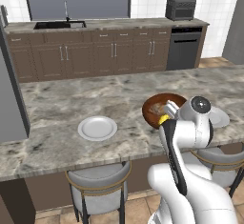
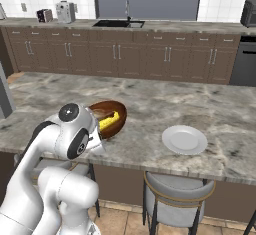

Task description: Pick the chicken drumstick and corn from their plates and place them in the bowl. Then put the bowl in the fridge.

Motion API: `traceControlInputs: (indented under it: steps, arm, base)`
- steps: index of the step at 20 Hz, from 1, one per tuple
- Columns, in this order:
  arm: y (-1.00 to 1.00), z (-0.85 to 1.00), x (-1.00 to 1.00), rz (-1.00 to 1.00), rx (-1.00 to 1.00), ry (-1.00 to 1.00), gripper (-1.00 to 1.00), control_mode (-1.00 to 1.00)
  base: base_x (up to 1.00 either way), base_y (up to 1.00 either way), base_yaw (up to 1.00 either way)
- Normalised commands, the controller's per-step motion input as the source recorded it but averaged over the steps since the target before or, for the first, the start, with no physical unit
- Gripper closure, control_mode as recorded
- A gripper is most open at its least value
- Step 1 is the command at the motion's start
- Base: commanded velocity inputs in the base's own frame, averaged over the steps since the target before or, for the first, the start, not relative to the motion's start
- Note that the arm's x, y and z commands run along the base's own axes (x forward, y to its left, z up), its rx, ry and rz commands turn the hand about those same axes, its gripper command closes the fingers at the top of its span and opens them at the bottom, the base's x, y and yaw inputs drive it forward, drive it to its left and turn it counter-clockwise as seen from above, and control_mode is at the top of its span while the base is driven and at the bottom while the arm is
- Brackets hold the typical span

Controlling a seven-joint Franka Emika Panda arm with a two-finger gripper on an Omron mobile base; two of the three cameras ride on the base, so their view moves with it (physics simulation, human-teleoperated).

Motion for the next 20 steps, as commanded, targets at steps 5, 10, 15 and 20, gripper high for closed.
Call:
traceControlInputs:
  steps: [5,10,15,20]
  arm:
    - [0.00,0.00,0.00,0.00,0.00,0.00,1.00,1.00]
    - [0.00,0.00,0.00,0.00,0.00,0.00,1.00,1.00]
    - [0.00,0.00,0.00,0.00,0.00,0.00,1.00,1.00]
    - [0.00,0.00,0.00,0.00,0.00,0.00,1.00,1.00]
  base:
    - [-0.34,0.03,0.10]
    - [-0.71,0.06,0.30]
    - [-0.42,0.13,0.62]
    - [-0.20,0.19,0.85]
